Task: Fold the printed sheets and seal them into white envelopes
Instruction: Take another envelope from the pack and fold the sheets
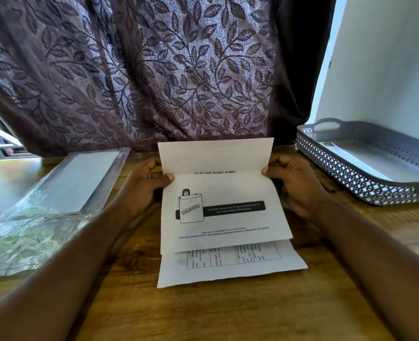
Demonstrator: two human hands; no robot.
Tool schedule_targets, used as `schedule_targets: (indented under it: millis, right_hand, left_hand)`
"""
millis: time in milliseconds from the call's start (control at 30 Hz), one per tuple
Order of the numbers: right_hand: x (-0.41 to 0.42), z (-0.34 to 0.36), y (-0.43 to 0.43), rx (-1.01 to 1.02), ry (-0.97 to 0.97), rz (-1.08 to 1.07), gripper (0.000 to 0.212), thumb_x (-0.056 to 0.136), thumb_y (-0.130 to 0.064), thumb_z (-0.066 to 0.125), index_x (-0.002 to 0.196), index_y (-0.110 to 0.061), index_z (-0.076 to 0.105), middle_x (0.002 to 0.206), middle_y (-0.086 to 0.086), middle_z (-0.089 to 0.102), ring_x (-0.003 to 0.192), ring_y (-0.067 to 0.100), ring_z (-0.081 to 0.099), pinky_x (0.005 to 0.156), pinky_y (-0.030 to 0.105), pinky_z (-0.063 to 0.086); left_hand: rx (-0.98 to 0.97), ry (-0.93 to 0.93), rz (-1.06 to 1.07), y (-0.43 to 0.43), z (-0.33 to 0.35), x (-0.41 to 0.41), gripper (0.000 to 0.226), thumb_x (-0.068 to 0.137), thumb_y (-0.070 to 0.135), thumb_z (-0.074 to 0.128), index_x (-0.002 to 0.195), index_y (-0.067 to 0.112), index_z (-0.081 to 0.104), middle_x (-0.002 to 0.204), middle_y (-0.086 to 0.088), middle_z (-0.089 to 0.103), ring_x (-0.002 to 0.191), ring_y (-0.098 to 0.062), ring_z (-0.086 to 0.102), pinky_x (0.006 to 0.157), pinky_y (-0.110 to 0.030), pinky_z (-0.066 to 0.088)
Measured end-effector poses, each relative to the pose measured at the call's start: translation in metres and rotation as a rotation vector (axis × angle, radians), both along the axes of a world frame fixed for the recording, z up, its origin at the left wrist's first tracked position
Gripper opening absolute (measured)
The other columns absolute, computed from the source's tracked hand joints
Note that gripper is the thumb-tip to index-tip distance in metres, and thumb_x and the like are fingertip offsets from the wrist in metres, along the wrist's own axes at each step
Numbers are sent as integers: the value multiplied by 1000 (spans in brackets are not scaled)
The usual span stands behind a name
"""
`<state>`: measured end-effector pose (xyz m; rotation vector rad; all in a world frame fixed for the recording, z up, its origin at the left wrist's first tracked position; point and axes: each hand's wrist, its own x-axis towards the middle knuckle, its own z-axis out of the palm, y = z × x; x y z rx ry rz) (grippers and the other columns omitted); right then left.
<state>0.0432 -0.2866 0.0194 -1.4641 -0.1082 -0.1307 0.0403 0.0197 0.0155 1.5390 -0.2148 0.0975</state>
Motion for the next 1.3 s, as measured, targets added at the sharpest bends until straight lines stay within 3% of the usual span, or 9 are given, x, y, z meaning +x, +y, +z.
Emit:
schedule_targets:
  millis: [200, 267, 367, 567, 767, 867, 933, 1033, 1300]
  right_hand:
    - [-2, 3, -2, 54, 110, 90, 31, 96, 2, 41, 99, 8, 71, 112, 17, 75, 111, 35, 69, 93, 48, 58]
    - [-2, 3, -3, 67, 112, 94, 29, 97, -1, 44, 98, 8, 71, 112, 17, 75, 111, 34, 69, 96, 49, 55]
    - [-1, 1, 0, 0, 83, 91, 12, 92, -1, 63, 94, 1, 74, 110, 16, 76, 110, 35, 69, 98, 53, 54]
    - [-2, -5, 3, -188, -134, -36, 22, 85, 1, 74, 87, -20, 78, 99, 7, 77, 100, 32, 72, 91, 58, 57]
    - [-16, 0, 25, -759, -413, -289, 22, 90, -14, 72, 109, -23, 74, 109, -12, 74, 88, -9, 62, 96, 18, 49]
    - [-23, 0, 43, -948, -616, -317, 18, 94, -31, 64, 109, -27, 73, 111, -12, 74, 100, 0, 63, 116, 38, 21]
    - [-29, 1, 53, -1016, -682, -243, 22, 96, -33, 58, 110, -25, 72, 108, -9, 76, 101, 8, 66, 117, 53, 20]
    - [-32, 0, 60, -1071, -767, -171, 22, 94, -32, 58, 102, -20, 75, 96, -5, 78, 87, 17, 72, 107, 61, 37]
    - [-19, 10, 33, -1013, -681, -82, 17, 94, -29, 65, 91, -21, 79, 84, -10, 77, 70, 6, 66, 70, 35, 55]
  left_hand:
    - [-45, 11, 23, 0, 8, -7, 35, 93, 2, 38, 83, 6, 71, 95, -6, 74, 82, -19, 70, 63, -26, 57]
    - [-28, 16, 20, 1, 8, -7, 39, 98, 10, 37, 85, 6, 73, 101, -9, 75, 86, -21, 69, 63, -26, 57]
    - [7, -7, 20, 1, 6, -5, 19, 90, 23, 64, 87, 9, 76, 101, -11, 76, 86, -22, 71, 70, -30, 59]
    - [411, -45, 39, -2, 8, -2, 16, 92, 13, 67, 107, 15, 73, 101, 2, 74, 86, -17, 74, 65, -23, 60]
    - [691, -254, 145, -15, 12, -11, 10, 92, 27, 69, 99, 26, 76, 95, 20, 73, 82, -1, 69, 71, -22, 56]
    - [789, -377, 205, -28, 14, -21, 9, 92, 30, 69, 98, 29, 76, 90, 25, 69, 79, 11, 62, 67, -12, 44]
    - [822, -456, 228, -37, 14, -26, 11, 92, 29, 69, 99, 27, 76, 91, 23, 67, 78, 14, 58, 64, -5, 38]
    - [817, -558, 219, -42, 13, -31, 11, 91, 24, 70, 99, 24, 78, 92, 20, 68, 83, 17, 57, 69, -1, 40]
    - [719, -478, 221, -30, 16, -24, 10, 89, 20, 72, 94, 26, 79, 89, 29, 68, 83, 13, 62, 67, -3, 42]
